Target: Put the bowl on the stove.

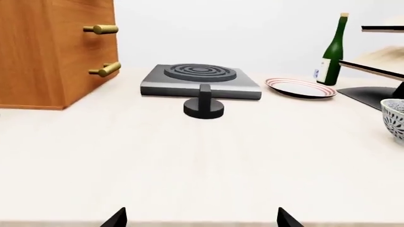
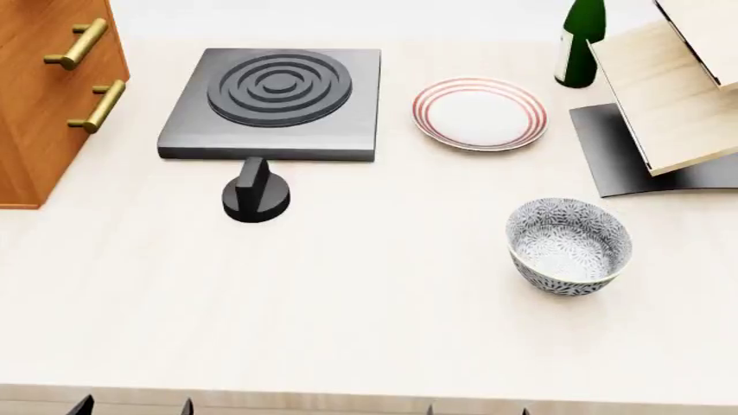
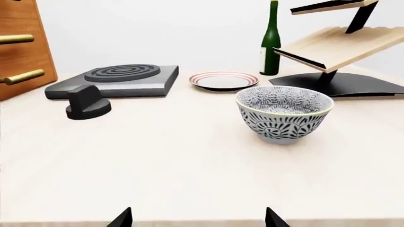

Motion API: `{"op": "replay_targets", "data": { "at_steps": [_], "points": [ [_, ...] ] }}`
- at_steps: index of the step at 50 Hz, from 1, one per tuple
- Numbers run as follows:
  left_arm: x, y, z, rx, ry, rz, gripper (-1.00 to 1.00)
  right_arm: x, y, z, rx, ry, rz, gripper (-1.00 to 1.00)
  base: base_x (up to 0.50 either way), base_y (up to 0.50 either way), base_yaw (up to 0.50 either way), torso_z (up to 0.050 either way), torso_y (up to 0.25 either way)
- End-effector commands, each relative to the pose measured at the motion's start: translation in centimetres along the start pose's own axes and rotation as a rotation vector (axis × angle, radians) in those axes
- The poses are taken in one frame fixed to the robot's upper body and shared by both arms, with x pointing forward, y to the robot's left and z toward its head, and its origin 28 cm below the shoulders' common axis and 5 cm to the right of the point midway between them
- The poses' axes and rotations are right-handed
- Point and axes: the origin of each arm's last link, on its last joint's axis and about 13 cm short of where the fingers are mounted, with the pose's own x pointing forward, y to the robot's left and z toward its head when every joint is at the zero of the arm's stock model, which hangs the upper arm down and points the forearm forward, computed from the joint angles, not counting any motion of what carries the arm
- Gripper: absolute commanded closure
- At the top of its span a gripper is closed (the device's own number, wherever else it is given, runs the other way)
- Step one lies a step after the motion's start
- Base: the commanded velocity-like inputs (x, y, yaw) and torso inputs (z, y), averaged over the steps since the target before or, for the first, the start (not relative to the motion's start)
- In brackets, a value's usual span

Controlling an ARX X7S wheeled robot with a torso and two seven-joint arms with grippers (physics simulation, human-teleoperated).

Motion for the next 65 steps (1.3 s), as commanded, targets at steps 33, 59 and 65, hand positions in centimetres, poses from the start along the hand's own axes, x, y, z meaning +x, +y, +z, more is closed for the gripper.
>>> {"op": "replay_targets", "data": {
  "at_steps": [33, 59, 65],
  "points": [
    [-5.3, 6.1, 22.3, -0.22, -0.789, -0.215, -1.0, -8.8, -13.8, 23.7, -0.072, -0.394, -0.132, -1.0, 0.0, 0.0, 0.0, 0.0, 0.0],
    [-7.5, 7.4, 24.5, -0.226, -0.935, -0.22, -1.0, -11.1, -15.4, 22.2, -0.068, -0.386, -0.111, -1.0, 0.0, 0.0, 0.0, 0.0, 0.0],
    [-7.5, 7.4, 24.5, -0.236, -0.936, -0.221, -1.0, -10.6, -15.1, 21.8, -0.07, -0.368, -0.083, -1.0, 0.0, 0.43, 0.0, 0.0, 0.0]
  ]
}}
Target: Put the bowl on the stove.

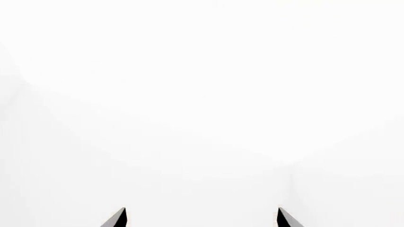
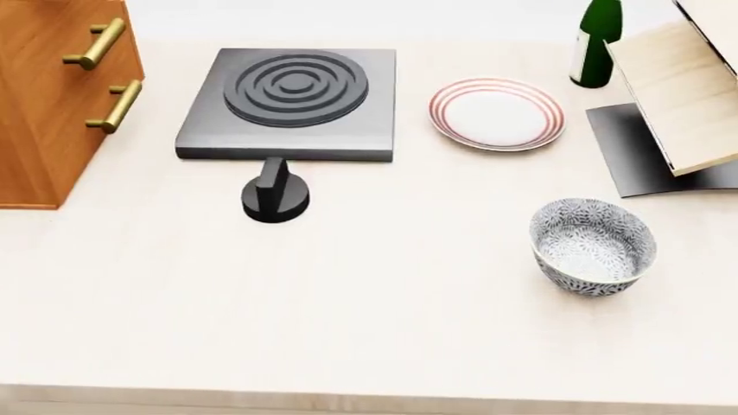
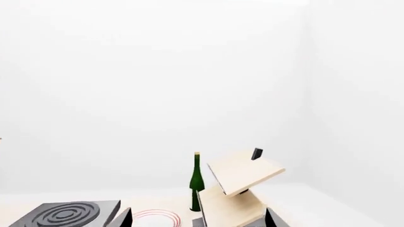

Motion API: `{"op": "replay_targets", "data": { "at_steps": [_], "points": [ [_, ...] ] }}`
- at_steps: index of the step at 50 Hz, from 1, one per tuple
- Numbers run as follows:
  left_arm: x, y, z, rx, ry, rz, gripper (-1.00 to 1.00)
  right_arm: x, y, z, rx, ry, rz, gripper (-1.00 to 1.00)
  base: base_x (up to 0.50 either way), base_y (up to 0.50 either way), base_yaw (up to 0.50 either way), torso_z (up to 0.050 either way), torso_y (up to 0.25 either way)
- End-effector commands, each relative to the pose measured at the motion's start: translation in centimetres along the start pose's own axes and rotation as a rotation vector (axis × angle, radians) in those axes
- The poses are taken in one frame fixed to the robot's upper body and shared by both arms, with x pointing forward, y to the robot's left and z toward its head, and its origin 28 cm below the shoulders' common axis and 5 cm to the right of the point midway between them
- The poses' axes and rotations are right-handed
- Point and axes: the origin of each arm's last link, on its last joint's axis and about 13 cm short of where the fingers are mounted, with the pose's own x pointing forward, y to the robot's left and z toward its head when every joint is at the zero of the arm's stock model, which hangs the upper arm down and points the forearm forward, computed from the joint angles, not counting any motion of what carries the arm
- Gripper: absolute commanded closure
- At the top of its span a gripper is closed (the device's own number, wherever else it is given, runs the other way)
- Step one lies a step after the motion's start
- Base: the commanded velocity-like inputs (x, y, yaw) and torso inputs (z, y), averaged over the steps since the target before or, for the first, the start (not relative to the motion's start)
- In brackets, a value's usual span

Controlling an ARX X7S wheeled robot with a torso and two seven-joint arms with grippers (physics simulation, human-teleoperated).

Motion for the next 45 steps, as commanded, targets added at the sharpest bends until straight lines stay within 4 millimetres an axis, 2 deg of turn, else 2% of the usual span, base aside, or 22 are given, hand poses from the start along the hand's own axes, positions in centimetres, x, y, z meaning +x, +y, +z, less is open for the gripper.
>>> {"op": "replay_targets", "data": {
  "at_steps": [1, 39, 45],
  "points": [
    [0.0, 0.0, 0.4, -0.011, -0.023, -0.001, -1.0, 0.1, 0.5, -0.5, -0.008, 0.014, 0.047, -1.0, 0.0, 0.5, 0.0, 0.0, 0.0],
    [0.1, -0.3, 0.5, -0.01, -0.017, -0.02, -1.0, 0.5, 0.8, -1.2, 0.016, 0.042, 0.056, -1.0, 0.0, 0.5, 0.0, 0.0, 0.0],
    [0.0, -0.3, 0.4, -0.01, -0.014, -0.025, -1.0, 0.6, 1.0, -1.5, -0.016, 0.072, 0.061, -1.0, 0.0, 0.02, 0.0, 0.0, 0.0]
  ]
}}
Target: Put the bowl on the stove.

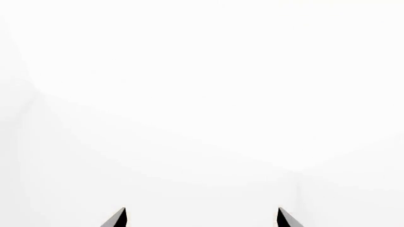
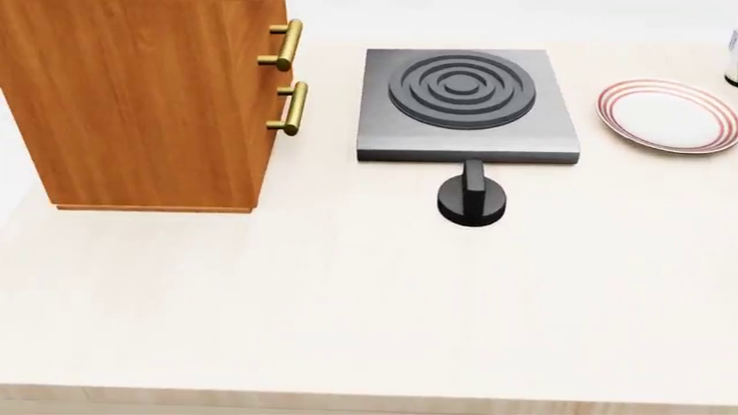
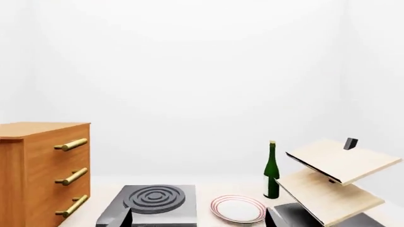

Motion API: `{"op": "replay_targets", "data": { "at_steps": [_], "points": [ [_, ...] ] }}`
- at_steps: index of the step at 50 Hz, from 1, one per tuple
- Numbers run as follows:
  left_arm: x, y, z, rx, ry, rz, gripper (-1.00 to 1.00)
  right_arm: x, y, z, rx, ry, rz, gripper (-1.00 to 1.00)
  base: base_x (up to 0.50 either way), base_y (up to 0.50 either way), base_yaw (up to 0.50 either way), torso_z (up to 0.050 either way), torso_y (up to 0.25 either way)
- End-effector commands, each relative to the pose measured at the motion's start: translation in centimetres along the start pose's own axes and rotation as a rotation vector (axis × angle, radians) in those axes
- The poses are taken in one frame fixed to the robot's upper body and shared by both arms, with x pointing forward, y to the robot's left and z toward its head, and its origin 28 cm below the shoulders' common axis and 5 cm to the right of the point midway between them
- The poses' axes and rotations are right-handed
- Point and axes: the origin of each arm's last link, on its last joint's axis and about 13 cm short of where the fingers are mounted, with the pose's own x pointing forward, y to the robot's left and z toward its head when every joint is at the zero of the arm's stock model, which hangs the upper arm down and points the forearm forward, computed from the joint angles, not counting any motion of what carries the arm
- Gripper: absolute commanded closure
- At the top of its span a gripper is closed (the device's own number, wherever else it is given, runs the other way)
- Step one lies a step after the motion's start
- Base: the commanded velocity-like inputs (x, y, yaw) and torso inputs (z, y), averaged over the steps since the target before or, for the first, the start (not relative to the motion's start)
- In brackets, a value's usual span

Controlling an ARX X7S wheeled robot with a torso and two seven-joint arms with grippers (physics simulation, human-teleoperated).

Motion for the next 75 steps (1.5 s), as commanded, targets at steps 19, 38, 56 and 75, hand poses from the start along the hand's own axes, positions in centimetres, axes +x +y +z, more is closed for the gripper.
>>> {"op": "replay_targets", "data": {
  "at_steps": [19, 38, 56, 75],
  "points": [
    [-0.11, -0.08, -0.1, -0.003, 0.008, -0.009, -1.0, 0.12, 0.17, -0.15, 0.051, -0.001, 0.016, -1.0, 0.16, -0.01, 0.0, 0.0, 0.0],
    [-0.08, 0.06, -0.01, 0.001, 0.006, -0.004, -1.0, 0.15, 0.23, -0.27, 0.042, 0.007, 0.026, -1.0, 0.5, -0.03, 0.0, 0.0, 0.0],
    [-0.06, 0.04, -0.06, -0.009, 0.009, -0.005, -1.0, 0.17, 0.27, -0.53, 0.042, 0.02, 0.027, -1.0, 0.5, -0.03, 0.0, 0.0, 0.001],
    [-0.11, 0.03, 0.03, -0.009, 0.005, -0.005, -1.0, 0.28, 0.47, -0.57, 0.045, 0.02, 0.042, -1.0, 0.5, -0.03, 0.0, 0.0, 0.001]
  ]
}}
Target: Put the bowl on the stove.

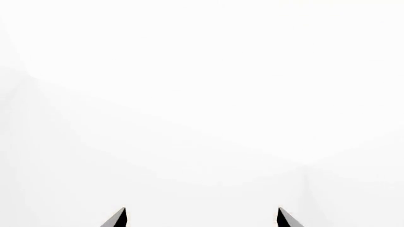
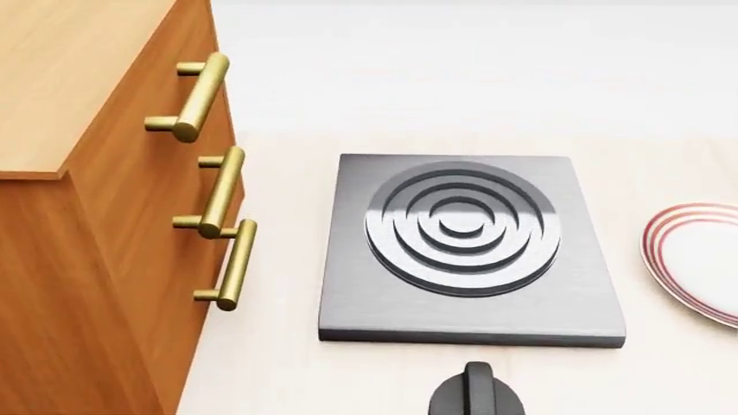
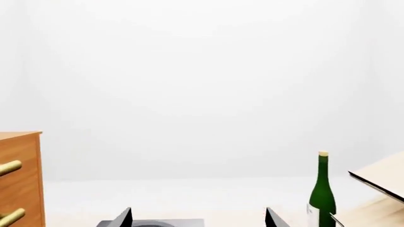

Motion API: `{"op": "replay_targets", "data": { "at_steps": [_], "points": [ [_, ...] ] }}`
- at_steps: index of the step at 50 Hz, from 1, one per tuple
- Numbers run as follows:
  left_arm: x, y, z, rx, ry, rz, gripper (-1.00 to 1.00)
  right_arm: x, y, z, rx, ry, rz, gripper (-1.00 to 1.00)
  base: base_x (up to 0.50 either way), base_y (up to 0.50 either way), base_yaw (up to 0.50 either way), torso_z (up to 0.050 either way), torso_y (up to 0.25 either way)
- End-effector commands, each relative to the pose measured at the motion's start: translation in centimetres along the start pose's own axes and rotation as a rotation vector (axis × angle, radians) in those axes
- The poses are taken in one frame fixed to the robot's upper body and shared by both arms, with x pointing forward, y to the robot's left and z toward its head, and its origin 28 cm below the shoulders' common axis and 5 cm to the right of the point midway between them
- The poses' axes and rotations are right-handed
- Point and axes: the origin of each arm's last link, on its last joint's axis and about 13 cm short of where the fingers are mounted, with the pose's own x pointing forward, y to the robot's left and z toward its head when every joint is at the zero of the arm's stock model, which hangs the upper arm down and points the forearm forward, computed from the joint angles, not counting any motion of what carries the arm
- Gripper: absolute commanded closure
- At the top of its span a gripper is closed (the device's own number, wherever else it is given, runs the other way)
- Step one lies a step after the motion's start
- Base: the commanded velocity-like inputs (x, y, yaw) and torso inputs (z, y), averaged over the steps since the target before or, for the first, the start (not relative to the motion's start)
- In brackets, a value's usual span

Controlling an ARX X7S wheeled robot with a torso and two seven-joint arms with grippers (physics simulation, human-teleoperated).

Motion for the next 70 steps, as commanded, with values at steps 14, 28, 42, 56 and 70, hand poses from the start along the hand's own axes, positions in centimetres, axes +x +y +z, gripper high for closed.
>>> {"op": "replay_targets", "data": {
  "at_steps": [14, 28, 42, 56, 70],
  "points": [
    [0.0, -0.1, 0.0, -0.011, 0.003, -0.008, -1.0, 1.3, -0.6, 1.4, -0.073, 0.09, 0.04, -1.0, 0.26, -0.01, 0.0, 0.0, 0.0],
    [0.1, 0.1, 0.1, -0.004, -0.001, -0.001, -1.0, 0.8, -4.6, 2.9, -0.076, 0.316, -0.016, -1.0, 0.0, 0.0, 0.0, 0.0, 0.0],
    [0.0, 0.3, -0.1, -0.003, 0.003, 0.008, -1.0, -0.6, -6.8, 1.0, -0.019, 0.459, -0.055, -1.0, 0.0, 0.0, 0.0, 0.0, 0.0],
    [-0.1, 0.3, -0.2, 0.001, 0.011, 0.008, -1.0, -1.1, -8.5, -0.8, 0.015, 0.566, -0.133, -1.0, 0.0, 0.0, 0.0, 0.0, 0.0],
    [-0.1, 0.3, -0.3, 0.004, 0.016, 0.006, -1.0, -0.8, -8.8, -1.3, 0.013, 0.612, -0.16, -1.0, 0.0, 0.0, 0.0, 0.0, 0.0]
  ]
}}
